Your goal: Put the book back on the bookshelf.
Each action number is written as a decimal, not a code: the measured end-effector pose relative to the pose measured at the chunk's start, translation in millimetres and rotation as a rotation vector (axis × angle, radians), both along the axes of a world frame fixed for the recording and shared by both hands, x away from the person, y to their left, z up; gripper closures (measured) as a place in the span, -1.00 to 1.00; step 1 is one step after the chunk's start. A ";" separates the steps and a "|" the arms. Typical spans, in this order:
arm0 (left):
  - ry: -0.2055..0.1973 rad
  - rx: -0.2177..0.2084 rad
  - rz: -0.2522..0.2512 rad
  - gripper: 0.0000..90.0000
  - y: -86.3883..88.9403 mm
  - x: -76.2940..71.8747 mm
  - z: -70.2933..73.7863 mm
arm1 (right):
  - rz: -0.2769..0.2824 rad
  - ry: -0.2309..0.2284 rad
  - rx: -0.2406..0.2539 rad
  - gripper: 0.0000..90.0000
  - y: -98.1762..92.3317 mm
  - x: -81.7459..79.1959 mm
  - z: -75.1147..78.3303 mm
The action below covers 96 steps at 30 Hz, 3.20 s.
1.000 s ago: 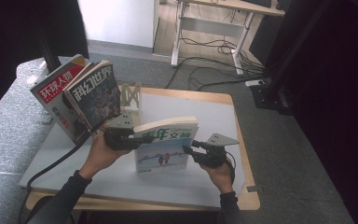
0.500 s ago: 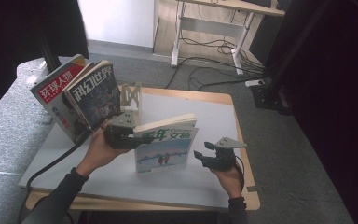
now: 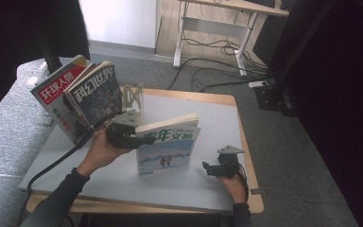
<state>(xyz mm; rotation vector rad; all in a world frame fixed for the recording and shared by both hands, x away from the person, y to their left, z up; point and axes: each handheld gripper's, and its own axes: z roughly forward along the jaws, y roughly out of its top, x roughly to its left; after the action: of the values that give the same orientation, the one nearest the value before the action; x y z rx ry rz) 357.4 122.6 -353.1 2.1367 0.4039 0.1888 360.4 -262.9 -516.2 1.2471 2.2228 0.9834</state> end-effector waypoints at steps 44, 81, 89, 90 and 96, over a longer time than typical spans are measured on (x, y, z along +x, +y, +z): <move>0.003 -0.050 0.191 0.65 37.8 8.2 32.7 | -0.030 0.040 -0.004 -1.00 -6.4 4.0 -21.0; -0.019 -0.081 0.456 0.65 115.2 31.1 71.8 | -0.030 0.040 -0.004 -1.00 -6.4 4.0 -21.1; -0.022 -0.067 0.510 0.65 116.9 45.2 68.8 | -0.030 0.040 -0.003 -1.00 -6.3 4.0 -21.1; -0.024 -0.067 0.518 0.65 116.6 47.2 68.0 | -0.030 0.040 -0.004 -1.00 -6.4 4.0 -21.1; -0.026 -0.066 0.550 0.65 112.4 60.1 62.8 | -0.030 0.040 -0.005 -1.00 -6.5 4.1 -21.1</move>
<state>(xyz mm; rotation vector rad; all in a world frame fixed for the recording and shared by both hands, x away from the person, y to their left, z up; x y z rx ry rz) 417.6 235.0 -290.3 1.9133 0.9635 0.5063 364.4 -269.3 -537.3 1.3047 2.2289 0.9497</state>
